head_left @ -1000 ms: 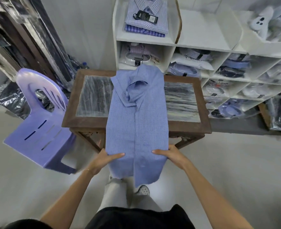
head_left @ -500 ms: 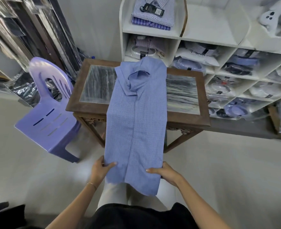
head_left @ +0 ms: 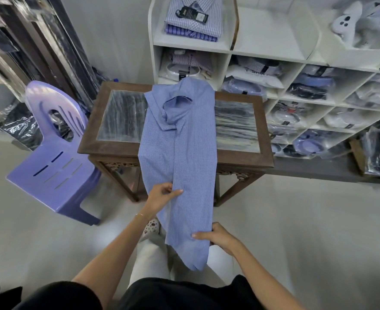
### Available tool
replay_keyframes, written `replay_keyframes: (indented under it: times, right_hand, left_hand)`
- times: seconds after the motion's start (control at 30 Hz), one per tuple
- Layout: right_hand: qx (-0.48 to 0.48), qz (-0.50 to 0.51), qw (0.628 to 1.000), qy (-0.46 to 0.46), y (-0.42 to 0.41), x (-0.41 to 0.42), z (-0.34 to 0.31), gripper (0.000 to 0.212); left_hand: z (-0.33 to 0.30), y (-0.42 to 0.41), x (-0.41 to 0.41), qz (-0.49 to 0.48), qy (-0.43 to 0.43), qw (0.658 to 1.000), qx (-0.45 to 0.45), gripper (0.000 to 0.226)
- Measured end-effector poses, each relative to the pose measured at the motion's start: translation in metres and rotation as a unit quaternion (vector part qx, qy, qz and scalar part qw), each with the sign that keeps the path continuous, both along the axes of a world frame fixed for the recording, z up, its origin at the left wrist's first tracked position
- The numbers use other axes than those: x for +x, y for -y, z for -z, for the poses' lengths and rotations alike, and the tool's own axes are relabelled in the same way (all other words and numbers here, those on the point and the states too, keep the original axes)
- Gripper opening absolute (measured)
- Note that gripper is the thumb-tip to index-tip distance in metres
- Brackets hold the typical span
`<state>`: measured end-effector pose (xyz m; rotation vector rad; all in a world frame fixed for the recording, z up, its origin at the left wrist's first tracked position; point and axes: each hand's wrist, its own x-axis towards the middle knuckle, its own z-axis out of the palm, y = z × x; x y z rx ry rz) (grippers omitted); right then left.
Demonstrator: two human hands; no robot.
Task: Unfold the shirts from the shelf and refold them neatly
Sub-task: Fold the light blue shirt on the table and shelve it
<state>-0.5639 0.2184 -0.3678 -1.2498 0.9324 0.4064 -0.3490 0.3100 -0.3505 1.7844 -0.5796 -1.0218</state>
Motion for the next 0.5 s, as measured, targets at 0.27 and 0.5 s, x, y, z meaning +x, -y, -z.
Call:
replay_keyframes:
  times: [0.27, 0.5]
  right_hand:
    - [-0.122, -0.110, 0.975, -0.153, 0.007, -0.016, 0.008, 0.017]
    - [-0.156, 0.090, 0.982, -0.054, 0.066, 0.014, -0.037, 0.012]
  left_hand:
    - [0.034, -0.035, 0.003, -0.015, 0.086, 0.985, 0.151, 0.022]
    - [-0.016, -0.016, 0.034, -0.119, 0.180, 0.975, 0.060, 0.018]
